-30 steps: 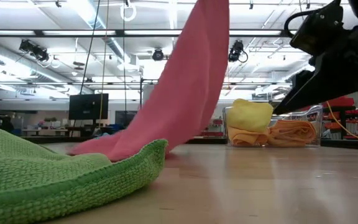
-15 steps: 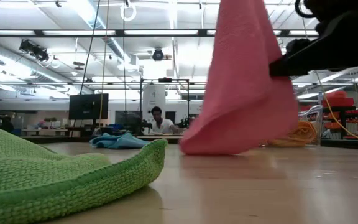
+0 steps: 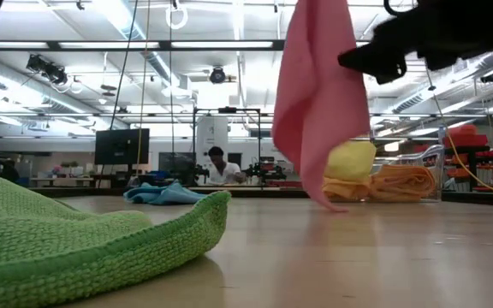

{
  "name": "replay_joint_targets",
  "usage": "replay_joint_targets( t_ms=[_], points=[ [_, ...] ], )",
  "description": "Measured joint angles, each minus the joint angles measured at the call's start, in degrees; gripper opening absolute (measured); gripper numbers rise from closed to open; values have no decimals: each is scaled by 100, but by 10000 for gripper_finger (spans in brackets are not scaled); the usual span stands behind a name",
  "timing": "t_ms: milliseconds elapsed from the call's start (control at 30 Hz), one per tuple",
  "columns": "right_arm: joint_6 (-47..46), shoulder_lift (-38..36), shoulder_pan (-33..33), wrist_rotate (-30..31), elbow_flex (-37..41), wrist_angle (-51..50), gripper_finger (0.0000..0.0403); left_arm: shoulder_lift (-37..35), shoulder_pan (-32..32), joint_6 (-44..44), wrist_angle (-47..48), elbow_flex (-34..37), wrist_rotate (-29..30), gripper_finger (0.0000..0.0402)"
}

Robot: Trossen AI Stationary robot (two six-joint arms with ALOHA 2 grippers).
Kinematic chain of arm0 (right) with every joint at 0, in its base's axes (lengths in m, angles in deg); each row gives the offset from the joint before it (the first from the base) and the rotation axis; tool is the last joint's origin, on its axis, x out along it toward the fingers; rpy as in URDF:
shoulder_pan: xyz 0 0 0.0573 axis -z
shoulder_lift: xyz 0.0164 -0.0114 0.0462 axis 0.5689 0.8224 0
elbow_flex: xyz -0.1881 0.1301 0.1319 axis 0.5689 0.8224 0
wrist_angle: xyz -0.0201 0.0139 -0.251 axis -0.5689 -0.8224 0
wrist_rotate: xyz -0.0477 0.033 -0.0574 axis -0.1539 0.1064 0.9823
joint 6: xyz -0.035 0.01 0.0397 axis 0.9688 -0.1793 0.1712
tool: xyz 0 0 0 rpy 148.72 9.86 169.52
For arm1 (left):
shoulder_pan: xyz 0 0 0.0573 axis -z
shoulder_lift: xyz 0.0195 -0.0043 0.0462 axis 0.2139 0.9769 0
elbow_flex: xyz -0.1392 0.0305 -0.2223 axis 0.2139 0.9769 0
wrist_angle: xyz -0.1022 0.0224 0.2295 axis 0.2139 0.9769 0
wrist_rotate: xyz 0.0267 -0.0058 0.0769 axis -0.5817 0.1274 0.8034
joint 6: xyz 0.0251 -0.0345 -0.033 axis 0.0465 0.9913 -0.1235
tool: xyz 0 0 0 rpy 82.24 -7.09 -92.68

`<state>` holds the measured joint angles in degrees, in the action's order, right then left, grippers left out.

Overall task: Fold microfiber towels
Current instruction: Fold the pink microfiber cloth

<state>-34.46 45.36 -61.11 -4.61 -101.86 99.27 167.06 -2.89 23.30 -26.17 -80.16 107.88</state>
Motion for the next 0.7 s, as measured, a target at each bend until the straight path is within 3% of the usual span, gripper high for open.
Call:
replay_joint_targets(
  t_ms=[133, 333, 533, 700],
  points=[
    [89, -9, 128, 232, -96, -112, 312, 0, -81, 55, -30, 0, 0, 26],
    [-333, -310, 169, 837, -191, -1552, 312, 0, -40, 28, 693, 0, -18, 14],
    [-599, -1049, 243, 941, -647, -3429, 312, 0, 75, -2, 1731, 0, -1098, 12],
    [64, -1472, 245, 946, -841, -3891, 312, 0, 205, 4, 1898, 0, -1205, 25]
  ],
)
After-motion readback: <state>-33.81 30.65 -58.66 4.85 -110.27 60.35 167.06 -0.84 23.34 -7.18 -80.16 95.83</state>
